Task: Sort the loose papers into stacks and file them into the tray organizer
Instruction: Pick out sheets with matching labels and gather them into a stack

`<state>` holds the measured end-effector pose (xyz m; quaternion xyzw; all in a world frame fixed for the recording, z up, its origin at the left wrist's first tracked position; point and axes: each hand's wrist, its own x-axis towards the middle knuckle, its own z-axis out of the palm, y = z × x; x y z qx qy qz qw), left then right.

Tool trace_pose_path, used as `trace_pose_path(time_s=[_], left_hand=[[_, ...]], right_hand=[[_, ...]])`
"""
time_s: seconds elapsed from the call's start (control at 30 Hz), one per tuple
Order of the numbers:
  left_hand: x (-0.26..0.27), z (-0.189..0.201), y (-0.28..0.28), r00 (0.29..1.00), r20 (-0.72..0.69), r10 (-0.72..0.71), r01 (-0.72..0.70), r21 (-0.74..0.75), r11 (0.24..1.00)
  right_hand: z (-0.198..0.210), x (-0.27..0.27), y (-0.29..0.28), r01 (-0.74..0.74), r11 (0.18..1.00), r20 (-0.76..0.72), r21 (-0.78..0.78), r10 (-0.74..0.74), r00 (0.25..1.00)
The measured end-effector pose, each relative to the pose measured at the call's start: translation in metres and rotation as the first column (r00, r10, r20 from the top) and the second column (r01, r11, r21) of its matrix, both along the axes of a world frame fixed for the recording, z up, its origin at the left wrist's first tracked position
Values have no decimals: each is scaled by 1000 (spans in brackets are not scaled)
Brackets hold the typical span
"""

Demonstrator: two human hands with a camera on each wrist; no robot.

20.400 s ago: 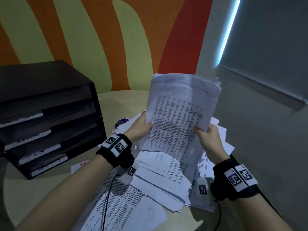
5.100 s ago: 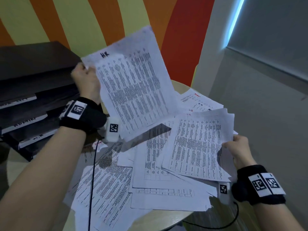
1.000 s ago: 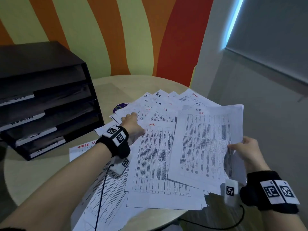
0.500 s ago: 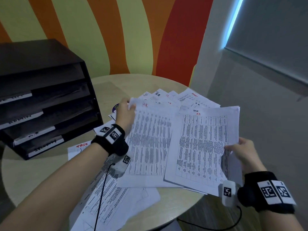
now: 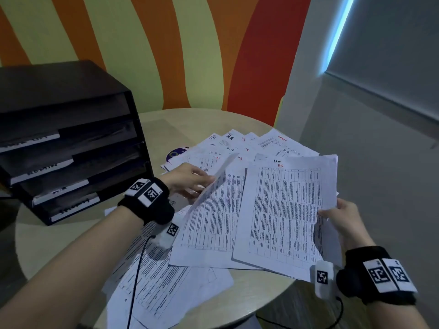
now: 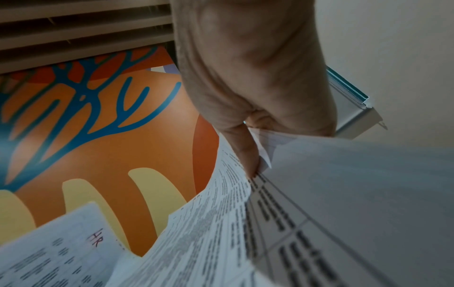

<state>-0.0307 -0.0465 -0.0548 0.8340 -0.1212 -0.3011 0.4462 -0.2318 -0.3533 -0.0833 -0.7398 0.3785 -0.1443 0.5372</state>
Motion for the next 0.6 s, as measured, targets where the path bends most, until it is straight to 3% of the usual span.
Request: trace_pose_path(time_s=[0.1,0.17,0.2,0.27,0.33,0.43,0.53,0.6], left_hand=[[-9,14,4,985,-83,-155,160,70,985],[-14,14,5,982,-54,-180,186,114,976],[-15,13,5,986,14,-167,163,150,975],[-10,10,5,964,267,3,-50,169,984],[0,15,9,891,358,280,-263,-96,960],[19,44,25,765,286,577,-400,-490,775],[30,63,39,740,257,622,-358,-633,687],[34,59,37,772,252,584,-341,-610,715]], right_hand=[[0,1,2,13,1000,-15,6,-13,1000],[1,2,5,10,1000,-21,3,-10,1000],[2,1,6,9,1000,-21,2,-9,1000],[2,0,7,12,1000,-22,6,-12,1000],[2,-1,6,21,1000,-19,19,-20,1000],[4,-4,4,43,999,-12,27,-43,999],[7,-3,5,45,997,36,58,-47,998],[13,-2,10,9,996,86,87,-16,996]])
